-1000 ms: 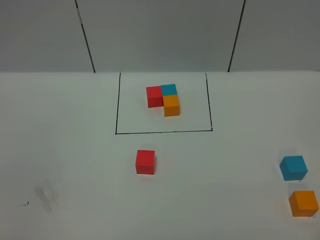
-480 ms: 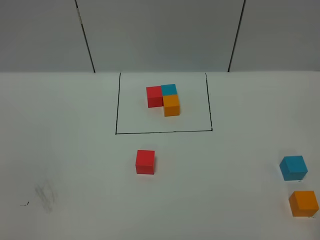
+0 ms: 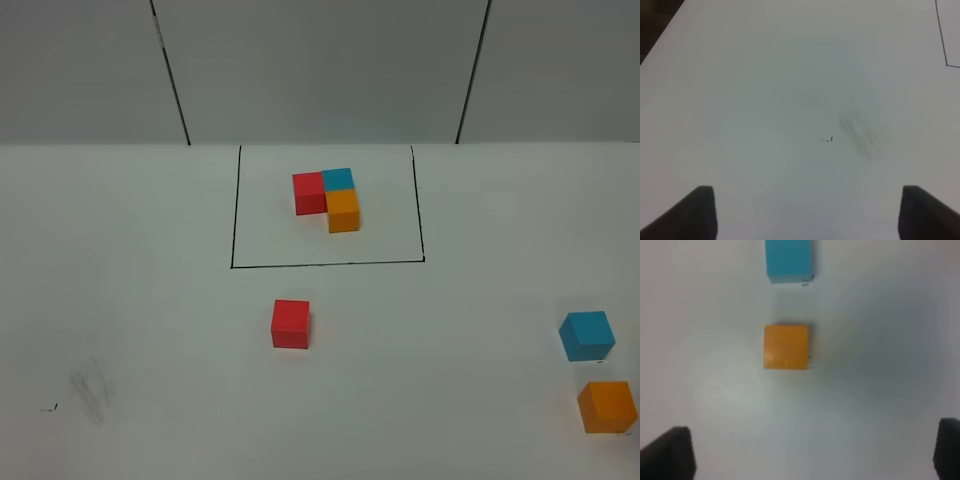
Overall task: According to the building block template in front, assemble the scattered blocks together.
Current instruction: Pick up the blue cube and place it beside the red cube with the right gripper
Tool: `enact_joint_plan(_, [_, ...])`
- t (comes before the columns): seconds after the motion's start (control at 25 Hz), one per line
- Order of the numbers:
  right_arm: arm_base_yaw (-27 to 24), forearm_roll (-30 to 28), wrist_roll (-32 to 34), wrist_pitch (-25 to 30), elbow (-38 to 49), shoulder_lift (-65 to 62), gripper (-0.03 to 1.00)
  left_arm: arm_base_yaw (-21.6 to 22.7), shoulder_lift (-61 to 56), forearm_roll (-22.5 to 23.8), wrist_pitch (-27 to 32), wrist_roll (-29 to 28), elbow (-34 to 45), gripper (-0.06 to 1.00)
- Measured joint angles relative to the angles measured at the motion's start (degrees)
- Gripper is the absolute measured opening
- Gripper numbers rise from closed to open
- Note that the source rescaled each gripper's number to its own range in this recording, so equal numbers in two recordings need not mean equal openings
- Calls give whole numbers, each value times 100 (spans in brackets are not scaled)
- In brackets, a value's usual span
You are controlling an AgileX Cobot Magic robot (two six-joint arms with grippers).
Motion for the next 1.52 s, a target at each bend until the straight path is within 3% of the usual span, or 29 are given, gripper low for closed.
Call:
enact_joint_plan(0.52, [727, 23, 73, 362, -1741, 1847, 98, 0, 0, 0, 0, 0, 0, 100])
enact_joint_plan(0.96, [695, -366, 308, 583, -2384, 2980, 97, -1, 0, -12, -2, 19, 6, 100])
enact_joint_plan(1.52, [323, -81, 366, 370, -2384, 3478, 95, 4, 0, -12, -2, 19, 6, 100])
